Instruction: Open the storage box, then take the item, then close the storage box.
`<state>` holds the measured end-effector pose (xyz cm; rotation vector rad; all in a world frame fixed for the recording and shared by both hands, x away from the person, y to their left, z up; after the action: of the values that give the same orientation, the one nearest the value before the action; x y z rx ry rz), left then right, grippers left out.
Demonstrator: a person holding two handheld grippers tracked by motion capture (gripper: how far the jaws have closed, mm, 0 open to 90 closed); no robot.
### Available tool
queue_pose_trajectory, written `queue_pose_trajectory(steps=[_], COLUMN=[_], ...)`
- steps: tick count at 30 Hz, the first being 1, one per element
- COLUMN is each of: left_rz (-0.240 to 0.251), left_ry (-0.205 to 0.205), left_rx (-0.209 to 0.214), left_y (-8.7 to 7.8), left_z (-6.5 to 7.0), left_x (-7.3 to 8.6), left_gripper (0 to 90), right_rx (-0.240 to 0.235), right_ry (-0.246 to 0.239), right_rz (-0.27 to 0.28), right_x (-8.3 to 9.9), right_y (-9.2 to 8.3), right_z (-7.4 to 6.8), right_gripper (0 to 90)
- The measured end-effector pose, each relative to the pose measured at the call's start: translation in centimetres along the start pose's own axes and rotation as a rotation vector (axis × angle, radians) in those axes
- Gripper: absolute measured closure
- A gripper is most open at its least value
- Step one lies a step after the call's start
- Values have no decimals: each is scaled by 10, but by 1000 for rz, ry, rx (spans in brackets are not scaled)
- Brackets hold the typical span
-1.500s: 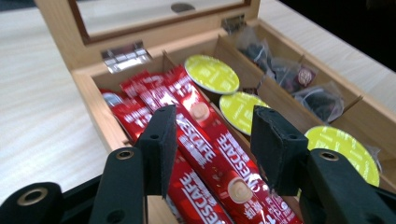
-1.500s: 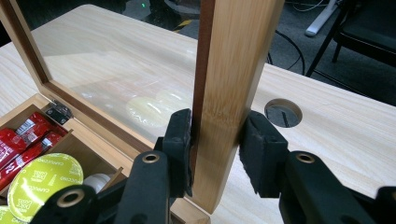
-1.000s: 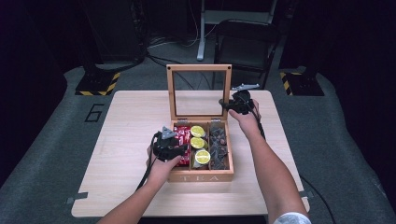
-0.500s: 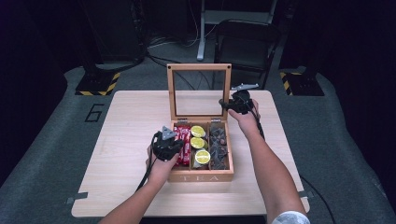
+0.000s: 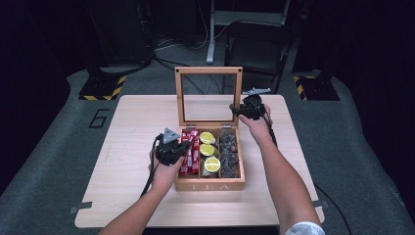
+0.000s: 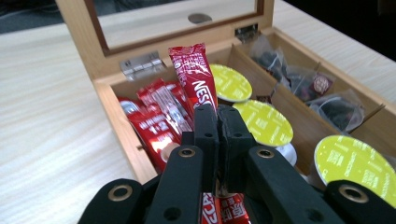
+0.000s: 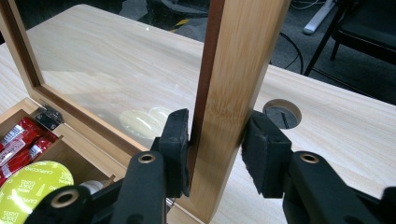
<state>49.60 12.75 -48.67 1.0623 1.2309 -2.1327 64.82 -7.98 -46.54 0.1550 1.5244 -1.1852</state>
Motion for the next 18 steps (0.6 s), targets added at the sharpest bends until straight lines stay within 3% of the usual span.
queue_pose_trajectory(steps=[6, 9, 18], left_rz=[33, 55, 58], left_ry=[-33, -70, -86], left_rx=[-15, -32, -91], left_y=[-14, -24, -43], left_z=[-15, -31, -72], left_x=[-14, -20, -24], left_gripper=[871, 871, 870], right_rx=[0, -1, 4], right_ry=[2, 3, -9], right_rz=[0, 1, -2], right_x=[0, 0, 0], right_y=[0, 0, 1], right_z=[0, 0, 0], right_gripper=[613, 613, 605])
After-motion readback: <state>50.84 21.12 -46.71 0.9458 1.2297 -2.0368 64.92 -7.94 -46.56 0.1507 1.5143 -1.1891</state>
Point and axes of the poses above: each handheld gripper's, and its own axes: y roughly forward along the jaws, x roughly out of its underside, z roughly to its right, the point moved 10 cm from there along y, roughly forward along the jaws, and after that the axes turned 15 degrees about -y, right-handed, at the moved point
